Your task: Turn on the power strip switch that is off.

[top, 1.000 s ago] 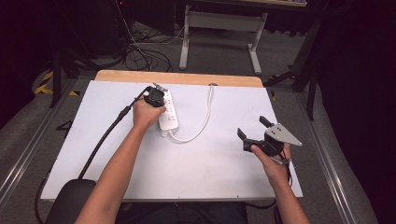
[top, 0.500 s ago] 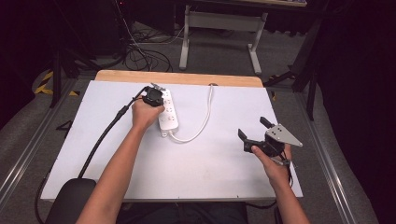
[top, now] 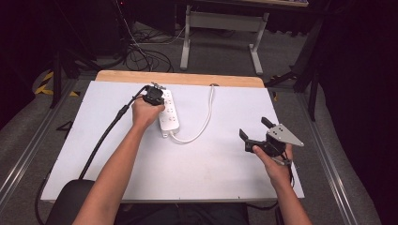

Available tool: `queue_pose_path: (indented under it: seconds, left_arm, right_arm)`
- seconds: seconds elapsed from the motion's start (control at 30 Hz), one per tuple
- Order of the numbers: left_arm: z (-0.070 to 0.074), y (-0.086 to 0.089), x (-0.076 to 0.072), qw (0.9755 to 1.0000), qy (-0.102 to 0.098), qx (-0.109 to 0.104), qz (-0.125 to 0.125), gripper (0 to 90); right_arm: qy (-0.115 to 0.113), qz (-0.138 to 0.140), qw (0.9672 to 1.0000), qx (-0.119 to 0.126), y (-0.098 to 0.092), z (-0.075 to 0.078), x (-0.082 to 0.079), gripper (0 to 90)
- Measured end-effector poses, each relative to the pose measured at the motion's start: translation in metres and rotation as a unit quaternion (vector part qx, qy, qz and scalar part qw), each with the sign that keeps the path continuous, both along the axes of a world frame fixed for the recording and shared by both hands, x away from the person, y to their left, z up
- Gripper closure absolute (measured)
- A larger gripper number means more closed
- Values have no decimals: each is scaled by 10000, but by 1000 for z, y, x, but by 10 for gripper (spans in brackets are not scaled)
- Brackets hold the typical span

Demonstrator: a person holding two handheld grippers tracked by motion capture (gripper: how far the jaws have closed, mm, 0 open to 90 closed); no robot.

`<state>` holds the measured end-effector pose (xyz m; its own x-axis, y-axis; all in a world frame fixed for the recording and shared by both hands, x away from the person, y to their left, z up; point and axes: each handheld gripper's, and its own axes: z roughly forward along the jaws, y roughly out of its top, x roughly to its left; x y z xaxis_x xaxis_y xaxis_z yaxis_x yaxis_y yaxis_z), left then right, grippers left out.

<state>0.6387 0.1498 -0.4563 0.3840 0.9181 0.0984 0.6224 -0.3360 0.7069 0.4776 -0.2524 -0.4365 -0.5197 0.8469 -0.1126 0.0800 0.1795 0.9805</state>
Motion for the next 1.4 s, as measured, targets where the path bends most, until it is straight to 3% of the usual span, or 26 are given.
queue_pose_path:
  seconds: [0.07, 0.13, 0.37, 0.47, 0.57, 0.67, 0.8, 1.03, 1.13, 1.17, 1.2, 1.27, 1.33, 1.4]
  left_arm:
    - [0, 2, 1, 10000, 30, -60, 17, 900]
    - [0, 4, 1, 10000, -11, 35, 48, 899]
    - [3, 13, 0, 10000, -27, 44, 29, 898]
    - [10, 18, -4, 9998, -178, -76, -11, 898]
    - [27, 20, -14, 9985, -469, -247, -132, 898]
    - [49, 23, -30, 9951, -855, -296, -389, 890]
    - [73, 29, -58, 9880, -1311, -378, -727, 873]
    - [94, 46, -107, 9753, -1926, -777, -754, 870]
    - [94, 57, -126, 9711, -2128, -888, -611, 870]
    - [93, 61, -132, 9714, -2161, -807, -557, 867]
    - [91, 64, -138, 9702, -2251, -741, -505, 865]
    - [87, 72, -148, 9654, -2401, -957, -333, 869]
    - [79, 80, -155, 9658, -2404, -952, -217, 873]
    - [69, 90, -161, 9643, -2458, -981, -36, 873]
  right_arm:
    - [7, 5, 10000, 4, 0, 0, 0, 49]
    - [9, 23, 10000, -5, 0, 0, -1, 50]
    - [14, -5, 10000, -5, 0, 0, 0, 49]
    - [27, -7, 10000, 13, -1, 0, 0, 49]
    - [17, -12, 10000, 20, -1, 0, 0, 49]
    - [15, -11, 10000, 6, 0, 0, 0, 50]
    - [-6, 12, 10000, 6, 0, 0, 0, 50]
    - [-22, 29, 10000, -3, 2, 1, -1, 50]
    - [-21, 14, 10000, -12, 3, 1, 0, 50]
    - [-24, 25, 10000, -7, 3, 1, 0, 50]
    - [-23, 24, 10000, -13, 3, 1, 0, 50]
    - [-15, 28, 10000, -8, 4, 1, 0, 50]
    - [-18, 50, 10000, -7, 4, 1, 0, 50]
    - [-15, 46, 10000, -16, 4, 1, 0, 50]
